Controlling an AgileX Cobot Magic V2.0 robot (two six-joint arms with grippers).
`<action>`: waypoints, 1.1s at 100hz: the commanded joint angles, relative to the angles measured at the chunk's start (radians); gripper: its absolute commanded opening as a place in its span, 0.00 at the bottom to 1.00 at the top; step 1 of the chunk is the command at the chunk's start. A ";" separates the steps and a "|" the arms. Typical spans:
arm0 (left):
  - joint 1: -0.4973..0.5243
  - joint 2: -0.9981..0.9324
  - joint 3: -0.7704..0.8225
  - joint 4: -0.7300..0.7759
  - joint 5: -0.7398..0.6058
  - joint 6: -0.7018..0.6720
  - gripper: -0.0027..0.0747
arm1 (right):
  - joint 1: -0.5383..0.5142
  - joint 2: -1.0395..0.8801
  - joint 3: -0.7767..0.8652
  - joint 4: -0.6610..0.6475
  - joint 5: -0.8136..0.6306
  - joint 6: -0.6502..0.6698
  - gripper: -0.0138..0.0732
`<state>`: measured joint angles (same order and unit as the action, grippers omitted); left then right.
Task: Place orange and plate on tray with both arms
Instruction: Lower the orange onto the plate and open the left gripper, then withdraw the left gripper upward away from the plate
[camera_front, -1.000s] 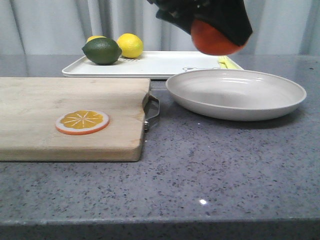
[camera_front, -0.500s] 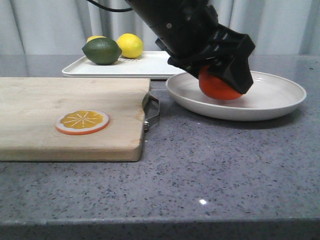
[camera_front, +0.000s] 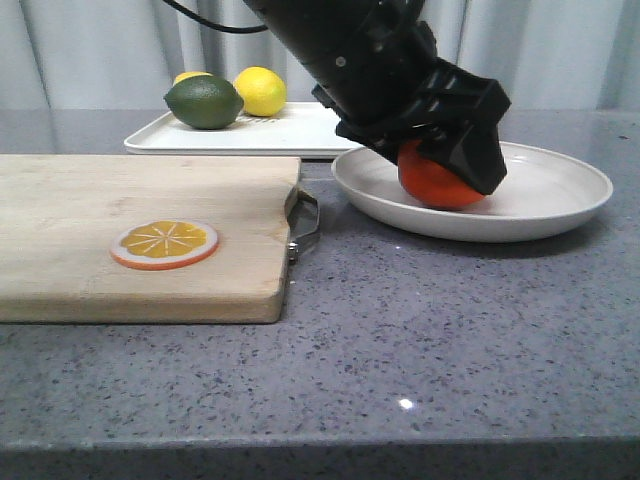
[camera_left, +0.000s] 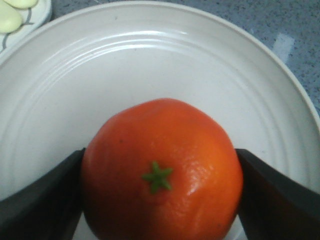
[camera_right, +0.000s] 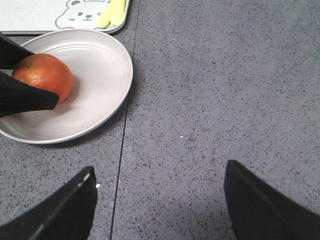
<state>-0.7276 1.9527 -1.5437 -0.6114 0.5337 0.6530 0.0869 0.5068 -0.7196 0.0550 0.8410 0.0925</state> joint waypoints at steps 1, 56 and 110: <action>-0.007 -0.047 -0.033 -0.031 -0.043 0.000 0.68 | -0.005 0.012 -0.034 -0.005 -0.062 -0.008 0.78; -0.007 -0.060 -0.116 -0.031 -0.005 0.011 0.87 | -0.005 0.012 -0.034 -0.005 -0.062 -0.008 0.78; 0.176 -0.341 -0.022 -0.016 -0.018 0.004 0.87 | -0.005 0.012 -0.034 -0.005 -0.061 -0.008 0.78</action>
<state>-0.5906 1.7221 -1.5819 -0.6072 0.5634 0.6599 0.0869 0.5068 -0.7196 0.0550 0.8410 0.0925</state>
